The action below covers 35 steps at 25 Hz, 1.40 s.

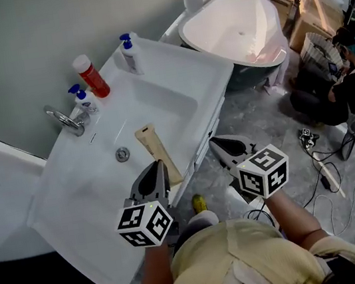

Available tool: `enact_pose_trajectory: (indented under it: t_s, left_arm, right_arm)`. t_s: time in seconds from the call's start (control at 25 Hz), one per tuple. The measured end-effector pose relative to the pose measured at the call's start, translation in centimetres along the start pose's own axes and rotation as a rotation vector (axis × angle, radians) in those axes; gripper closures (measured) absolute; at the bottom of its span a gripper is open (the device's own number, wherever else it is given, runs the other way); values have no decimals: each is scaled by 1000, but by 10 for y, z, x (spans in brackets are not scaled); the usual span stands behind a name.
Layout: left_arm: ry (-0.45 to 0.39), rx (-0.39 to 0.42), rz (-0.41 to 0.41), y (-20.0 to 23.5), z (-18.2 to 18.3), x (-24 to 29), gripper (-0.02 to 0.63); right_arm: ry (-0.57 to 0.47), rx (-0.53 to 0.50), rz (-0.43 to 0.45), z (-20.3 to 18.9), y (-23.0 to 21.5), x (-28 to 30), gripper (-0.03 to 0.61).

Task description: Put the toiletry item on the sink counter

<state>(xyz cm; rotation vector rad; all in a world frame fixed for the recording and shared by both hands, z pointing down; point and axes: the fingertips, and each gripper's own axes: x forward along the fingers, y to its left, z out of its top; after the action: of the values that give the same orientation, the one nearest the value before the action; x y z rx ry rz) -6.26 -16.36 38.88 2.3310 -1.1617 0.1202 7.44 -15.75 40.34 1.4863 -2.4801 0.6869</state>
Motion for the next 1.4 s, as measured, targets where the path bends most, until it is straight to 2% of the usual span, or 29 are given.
enact_pose_trajectory:
  t_s: [0.32, 0.88, 1.16, 1.4]
  left_arm:
    - [1, -9, -8, 30, 21, 22, 572]
    - [15, -27, 0, 65, 31, 52, 572]
    - [13, -43, 37, 72, 35, 73, 572]
    - [1, -40, 71, 70, 44, 110, 572]
  right_arm:
    - [12, -11, -3, 20, -4, 39, 552]
    - [32, -32, 9, 36, -14, 85, 552]
    - [37, -50, 13, 51, -42, 100, 552]
    - [53, -75, 50, 68, -69, 116, 552]
